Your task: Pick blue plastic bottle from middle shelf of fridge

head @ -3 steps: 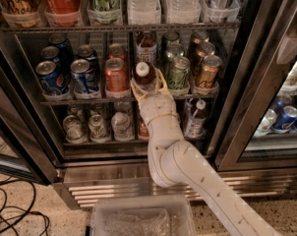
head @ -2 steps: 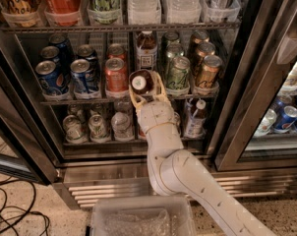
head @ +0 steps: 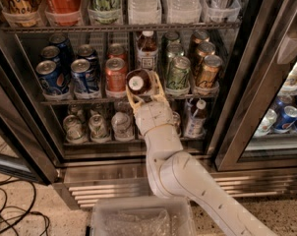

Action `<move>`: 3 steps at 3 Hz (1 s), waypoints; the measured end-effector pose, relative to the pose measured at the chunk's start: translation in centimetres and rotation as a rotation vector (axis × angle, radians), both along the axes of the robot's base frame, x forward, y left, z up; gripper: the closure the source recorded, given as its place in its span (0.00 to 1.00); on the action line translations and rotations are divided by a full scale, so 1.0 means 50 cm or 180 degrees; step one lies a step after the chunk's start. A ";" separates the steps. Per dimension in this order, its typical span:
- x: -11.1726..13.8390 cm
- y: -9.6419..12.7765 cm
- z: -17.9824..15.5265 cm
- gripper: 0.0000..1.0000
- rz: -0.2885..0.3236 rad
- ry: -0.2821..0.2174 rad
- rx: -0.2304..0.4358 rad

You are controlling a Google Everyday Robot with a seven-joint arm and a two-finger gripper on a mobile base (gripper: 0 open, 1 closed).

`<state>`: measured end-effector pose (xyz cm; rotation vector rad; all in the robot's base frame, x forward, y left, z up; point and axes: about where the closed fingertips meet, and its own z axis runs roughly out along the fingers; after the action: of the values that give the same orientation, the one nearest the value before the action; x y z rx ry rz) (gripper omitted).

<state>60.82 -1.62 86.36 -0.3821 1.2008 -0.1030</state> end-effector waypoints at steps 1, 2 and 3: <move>-0.062 0.018 0.013 1.00 0.0217 0.0002 -0.0067; -0.200 0.051 0.061 1.00 0.0632 -0.0103 -0.0354; -0.314 0.078 0.097 1.00 0.0983 -0.0076 -0.0629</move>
Offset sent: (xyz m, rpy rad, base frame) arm -0.1935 0.0505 0.0422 -0.1657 0.0364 0.4387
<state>45.14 2.28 91.22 -0.7332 1.0983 0.0416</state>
